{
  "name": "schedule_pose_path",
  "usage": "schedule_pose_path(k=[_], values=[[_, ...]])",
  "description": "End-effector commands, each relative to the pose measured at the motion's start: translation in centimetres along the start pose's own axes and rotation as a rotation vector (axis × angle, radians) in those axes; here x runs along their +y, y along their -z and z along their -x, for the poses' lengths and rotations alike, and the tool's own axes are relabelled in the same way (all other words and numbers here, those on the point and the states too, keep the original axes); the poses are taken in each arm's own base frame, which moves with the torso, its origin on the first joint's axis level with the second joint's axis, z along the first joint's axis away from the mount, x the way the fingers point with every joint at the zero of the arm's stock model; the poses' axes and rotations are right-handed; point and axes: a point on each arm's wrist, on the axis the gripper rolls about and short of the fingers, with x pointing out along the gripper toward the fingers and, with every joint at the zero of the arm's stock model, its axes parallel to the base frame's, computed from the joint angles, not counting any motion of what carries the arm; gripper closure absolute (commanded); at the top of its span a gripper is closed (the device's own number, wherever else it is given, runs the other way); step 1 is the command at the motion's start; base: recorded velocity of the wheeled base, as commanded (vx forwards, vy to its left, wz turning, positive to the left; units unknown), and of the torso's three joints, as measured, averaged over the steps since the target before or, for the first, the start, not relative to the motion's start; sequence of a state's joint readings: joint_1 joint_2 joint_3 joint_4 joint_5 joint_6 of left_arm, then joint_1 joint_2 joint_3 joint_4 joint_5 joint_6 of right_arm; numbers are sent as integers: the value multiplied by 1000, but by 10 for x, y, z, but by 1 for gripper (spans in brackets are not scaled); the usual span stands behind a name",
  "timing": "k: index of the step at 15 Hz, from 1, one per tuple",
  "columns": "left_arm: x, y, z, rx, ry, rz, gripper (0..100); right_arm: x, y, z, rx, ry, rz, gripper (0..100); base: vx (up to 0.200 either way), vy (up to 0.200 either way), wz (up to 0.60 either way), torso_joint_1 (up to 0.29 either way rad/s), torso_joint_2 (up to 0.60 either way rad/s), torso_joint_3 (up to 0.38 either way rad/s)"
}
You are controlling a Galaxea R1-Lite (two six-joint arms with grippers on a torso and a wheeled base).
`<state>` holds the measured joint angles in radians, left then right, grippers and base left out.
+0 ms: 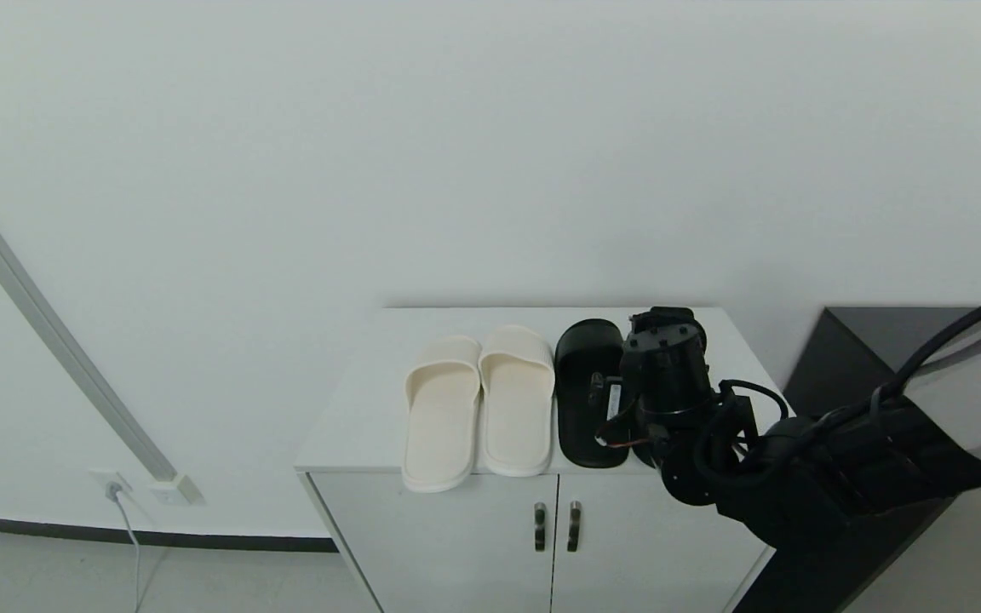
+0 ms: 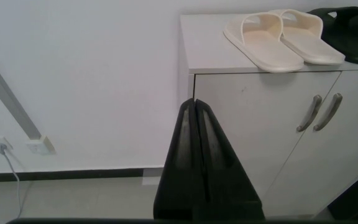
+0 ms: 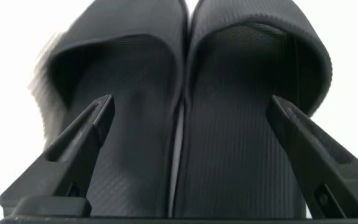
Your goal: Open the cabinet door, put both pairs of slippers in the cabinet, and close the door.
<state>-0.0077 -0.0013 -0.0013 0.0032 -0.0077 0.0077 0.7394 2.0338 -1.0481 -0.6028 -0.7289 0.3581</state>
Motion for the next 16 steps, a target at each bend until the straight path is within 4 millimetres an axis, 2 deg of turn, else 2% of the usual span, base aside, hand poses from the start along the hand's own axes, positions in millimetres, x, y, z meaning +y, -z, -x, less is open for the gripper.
schedule_pose_path(k=[1,7,13,14,16], values=[[0,0,0,2,-1,0,100,1,3,-12,1,17,1,0,0,0,0,0,0,0],[0,0,0,2,-1,0,100,4,-1,-34,-22,40,12,0,0,0,0,0,0,0],[0,0,0,1,0,0,100,10,-7,-43,-47,40,30,0,0,0,0,0,0,0],[0,0,0,1,0,0,100,10,-9,-45,-52,42,33,100,0,0,0,0,0,0],[0,0,0,1,-2,0,100,10,-10,-45,-53,43,34,100,0,0,0,0,0,0]])
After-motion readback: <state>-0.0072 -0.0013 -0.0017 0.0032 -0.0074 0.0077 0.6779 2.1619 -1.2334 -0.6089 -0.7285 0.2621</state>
